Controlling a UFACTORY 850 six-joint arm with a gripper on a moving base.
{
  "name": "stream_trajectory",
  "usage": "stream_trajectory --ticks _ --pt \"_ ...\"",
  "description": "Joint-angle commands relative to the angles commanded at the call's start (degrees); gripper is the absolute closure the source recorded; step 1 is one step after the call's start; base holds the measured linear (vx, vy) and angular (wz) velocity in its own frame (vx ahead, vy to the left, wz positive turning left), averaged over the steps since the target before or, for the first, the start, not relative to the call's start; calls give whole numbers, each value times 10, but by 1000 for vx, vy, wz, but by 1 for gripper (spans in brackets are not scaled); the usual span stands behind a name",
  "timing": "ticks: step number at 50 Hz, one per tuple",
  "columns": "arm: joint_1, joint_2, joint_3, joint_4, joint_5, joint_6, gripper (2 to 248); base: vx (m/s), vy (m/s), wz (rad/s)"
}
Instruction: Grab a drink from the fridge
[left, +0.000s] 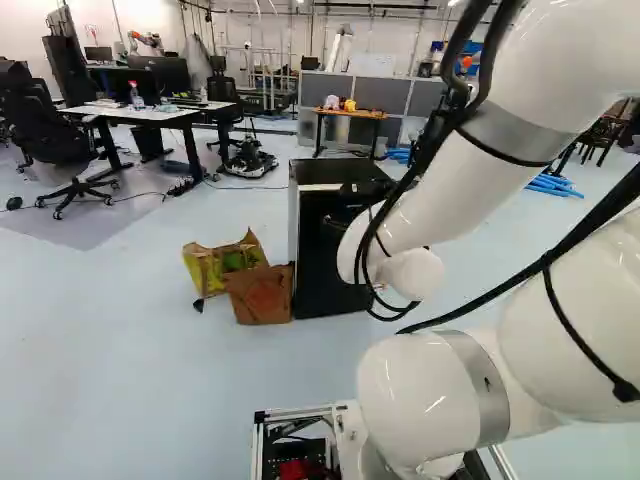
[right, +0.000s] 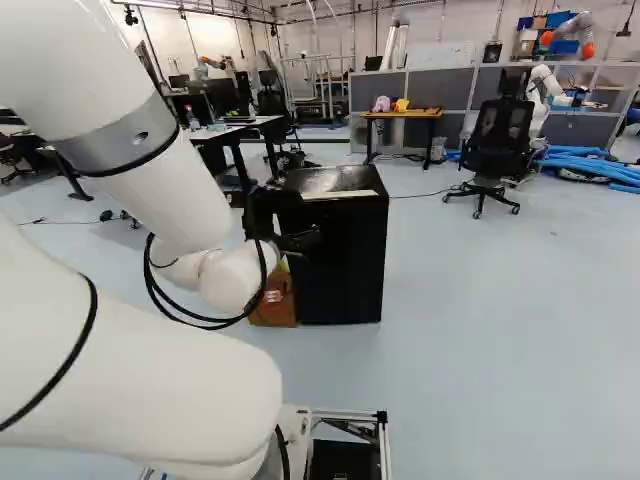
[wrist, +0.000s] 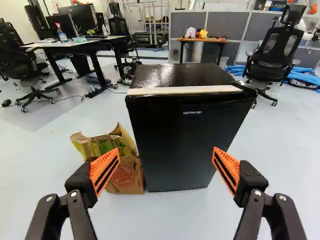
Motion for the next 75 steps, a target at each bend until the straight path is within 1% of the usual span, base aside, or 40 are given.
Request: stream_trajectory --ticks 17,75 --pt "0 0 0 0 0 0 3 36 -22 72" --pt "0 0 0 0 0 0 3 34 -4 -4"
